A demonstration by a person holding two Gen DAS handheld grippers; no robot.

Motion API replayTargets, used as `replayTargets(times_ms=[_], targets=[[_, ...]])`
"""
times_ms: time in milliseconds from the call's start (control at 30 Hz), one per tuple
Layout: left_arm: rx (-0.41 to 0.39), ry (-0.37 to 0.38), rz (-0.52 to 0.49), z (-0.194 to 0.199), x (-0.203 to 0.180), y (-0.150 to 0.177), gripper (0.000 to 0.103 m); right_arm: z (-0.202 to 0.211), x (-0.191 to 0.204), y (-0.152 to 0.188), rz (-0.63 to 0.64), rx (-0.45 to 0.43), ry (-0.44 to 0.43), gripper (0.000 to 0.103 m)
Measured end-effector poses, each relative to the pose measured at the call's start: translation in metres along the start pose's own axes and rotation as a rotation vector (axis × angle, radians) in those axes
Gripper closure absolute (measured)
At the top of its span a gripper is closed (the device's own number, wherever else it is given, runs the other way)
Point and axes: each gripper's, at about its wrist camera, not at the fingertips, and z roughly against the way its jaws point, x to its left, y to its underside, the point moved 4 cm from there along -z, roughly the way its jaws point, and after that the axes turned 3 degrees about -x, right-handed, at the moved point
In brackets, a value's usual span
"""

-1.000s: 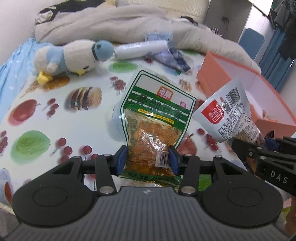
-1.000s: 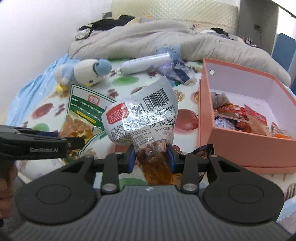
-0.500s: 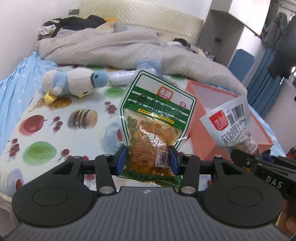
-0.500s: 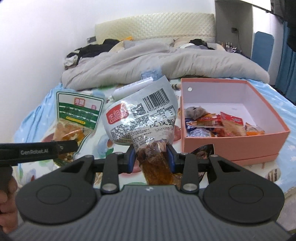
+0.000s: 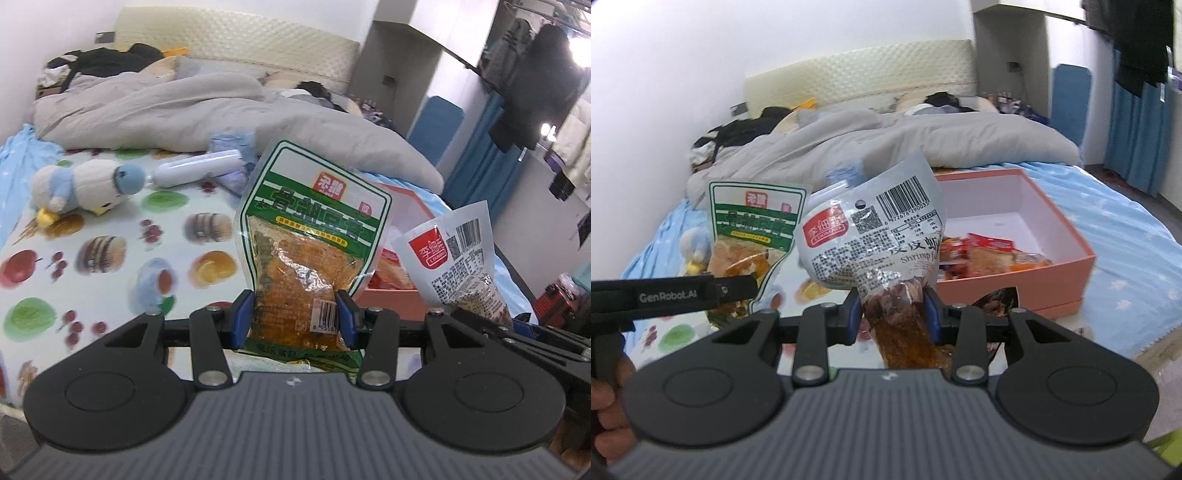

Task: Organize snacks
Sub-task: 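Lift and carry both packets over the pink box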

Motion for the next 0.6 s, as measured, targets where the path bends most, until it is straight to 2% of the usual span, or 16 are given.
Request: replayTargets(times_ms=[233,600], targets=[[0.04,0.042,-0.03,-0.03,-0.045,-0.014,0.05,-0.011,-0.037,-0.01,-0.06,0.016,0.03,0.065],[0.074,0.053,-0.096,-0.13,-0.095,-0.06,0.05,-0.067,-0.095,-0.045,-0.082,0.015,0.053,0.065]])
